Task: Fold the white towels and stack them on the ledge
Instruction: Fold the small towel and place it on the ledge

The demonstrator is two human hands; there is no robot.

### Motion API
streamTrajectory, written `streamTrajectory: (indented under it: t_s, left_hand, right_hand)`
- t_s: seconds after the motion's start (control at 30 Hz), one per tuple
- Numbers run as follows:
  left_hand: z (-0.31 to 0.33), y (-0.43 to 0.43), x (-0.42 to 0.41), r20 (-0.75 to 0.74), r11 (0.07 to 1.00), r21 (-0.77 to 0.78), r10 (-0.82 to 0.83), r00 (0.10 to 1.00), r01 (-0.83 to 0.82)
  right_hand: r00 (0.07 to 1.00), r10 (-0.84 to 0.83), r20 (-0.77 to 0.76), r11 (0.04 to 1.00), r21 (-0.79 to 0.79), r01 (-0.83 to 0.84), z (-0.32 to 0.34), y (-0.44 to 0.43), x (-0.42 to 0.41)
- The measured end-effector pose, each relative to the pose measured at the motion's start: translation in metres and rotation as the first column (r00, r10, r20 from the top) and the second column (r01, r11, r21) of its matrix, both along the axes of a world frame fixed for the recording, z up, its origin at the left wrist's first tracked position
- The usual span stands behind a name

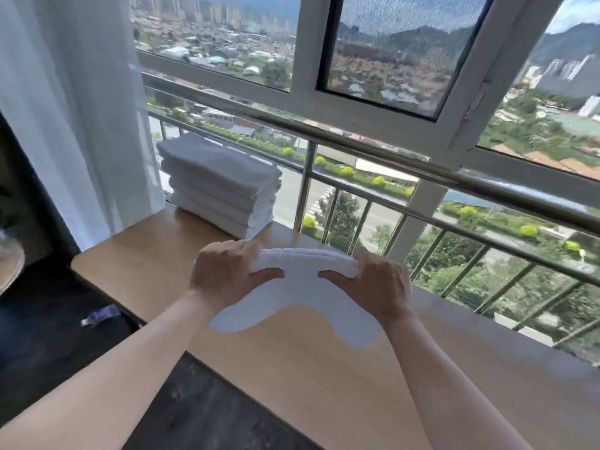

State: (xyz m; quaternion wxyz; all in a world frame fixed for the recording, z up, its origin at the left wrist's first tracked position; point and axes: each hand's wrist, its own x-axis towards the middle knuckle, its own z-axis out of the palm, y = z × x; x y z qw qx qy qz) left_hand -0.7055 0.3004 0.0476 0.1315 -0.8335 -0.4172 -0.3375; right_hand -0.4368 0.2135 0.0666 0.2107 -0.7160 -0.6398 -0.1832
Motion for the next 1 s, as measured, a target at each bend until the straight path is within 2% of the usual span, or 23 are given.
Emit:
streamTrajectory:
  t_s: [0.37,0.53,0.67,0.83,0.93,1.0]
  left_hand:
    - [0.028,0.163,-0.069,-0.051,0.999,0.025,0.036,0.998,-0.035]
    - [0.053,0.257,-0.088,-0.119,0.999,0.049,0.007,0.993,-0.001]
    - [0.077,0.325,-0.103,-0.201,0.994,0.108,0.044,0.979,-0.022]
    - [0.107,0.394,-0.111,-0.233,0.988,0.141,-0.025,0.972,0.059]
    - [0.114,0.434,-0.106,-0.233,0.990,0.083,-0.088,0.968,0.110]
    - [0.114,0.454,-0.104,-0.256,0.988,0.067,-0.121,0.959,0.142]
  right_hand:
    - [0.992,0.121,0.027,0.990,0.074,-0.123,0.022,0.158,-0.053]
    - [0.997,0.076,-0.031,0.997,0.017,-0.076,0.037,0.249,-0.066]
    - [0.983,0.166,-0.075,0.986,0.011,-0.166,0.059,0.305,-0.080]
    - [0.967,0.207,-0.147,0.970,-0.101,-0.223,0.086,0.353,-0.091]
    - [0.969,0.173,-0.178,0.952,-0.223,-0.211,0.098,0.379,-0.090]
    - [0.944,0.152,-0.293,0.915,-0.320,-0.247,0.100,0.389,-0.089]
